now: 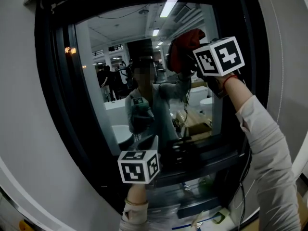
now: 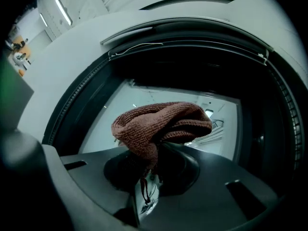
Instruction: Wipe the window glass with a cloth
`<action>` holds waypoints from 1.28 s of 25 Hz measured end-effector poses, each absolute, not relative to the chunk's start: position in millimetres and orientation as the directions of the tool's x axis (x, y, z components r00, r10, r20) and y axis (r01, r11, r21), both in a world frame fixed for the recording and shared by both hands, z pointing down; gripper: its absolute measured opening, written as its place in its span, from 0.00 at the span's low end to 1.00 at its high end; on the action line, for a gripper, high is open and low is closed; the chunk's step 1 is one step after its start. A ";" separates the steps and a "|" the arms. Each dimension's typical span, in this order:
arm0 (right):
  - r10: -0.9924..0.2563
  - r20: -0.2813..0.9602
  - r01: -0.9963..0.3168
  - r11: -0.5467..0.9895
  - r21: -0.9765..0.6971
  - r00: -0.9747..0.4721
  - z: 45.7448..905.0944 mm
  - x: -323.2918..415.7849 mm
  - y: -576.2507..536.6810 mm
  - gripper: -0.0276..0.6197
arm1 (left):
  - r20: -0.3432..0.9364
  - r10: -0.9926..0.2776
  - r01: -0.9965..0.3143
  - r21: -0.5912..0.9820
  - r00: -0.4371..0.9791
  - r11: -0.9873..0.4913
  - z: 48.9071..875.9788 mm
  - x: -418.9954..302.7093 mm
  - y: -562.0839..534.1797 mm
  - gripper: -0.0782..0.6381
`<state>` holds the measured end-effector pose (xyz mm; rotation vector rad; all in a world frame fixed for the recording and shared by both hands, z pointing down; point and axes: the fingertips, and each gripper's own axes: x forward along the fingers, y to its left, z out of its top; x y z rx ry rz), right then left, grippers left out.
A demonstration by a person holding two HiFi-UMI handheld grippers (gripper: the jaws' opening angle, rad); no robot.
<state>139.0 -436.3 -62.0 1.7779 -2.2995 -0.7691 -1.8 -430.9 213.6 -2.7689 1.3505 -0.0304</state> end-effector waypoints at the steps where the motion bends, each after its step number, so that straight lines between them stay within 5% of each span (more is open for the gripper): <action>1: -0.940 -0.199 -0.871 0.160 0.464 -0.278 -62.4 148.0 -436.0 0.11 | -0.009 -0.784 -0.783 -0.063 0.621 -0.619 214.2 1.1 -431.2 0.12; 18: -0.980 -0.200 -0.924 -0.057 0.379 -0.022 -58.8 285.3 -423.6 0.11 | 0.002 -0.750 -0.748 -0.072 0.662 -0.660 221.8 36.9 -428.8 0.12; 32: -0.948 -0.300 -0.913 -0.027 0.406 -0.105 -47.3 244.4 -398.4 0.11 | 0.004 -0.785 -0.783 -0.075 0.619 -0.618 229.2 12.6 -427.3 0.12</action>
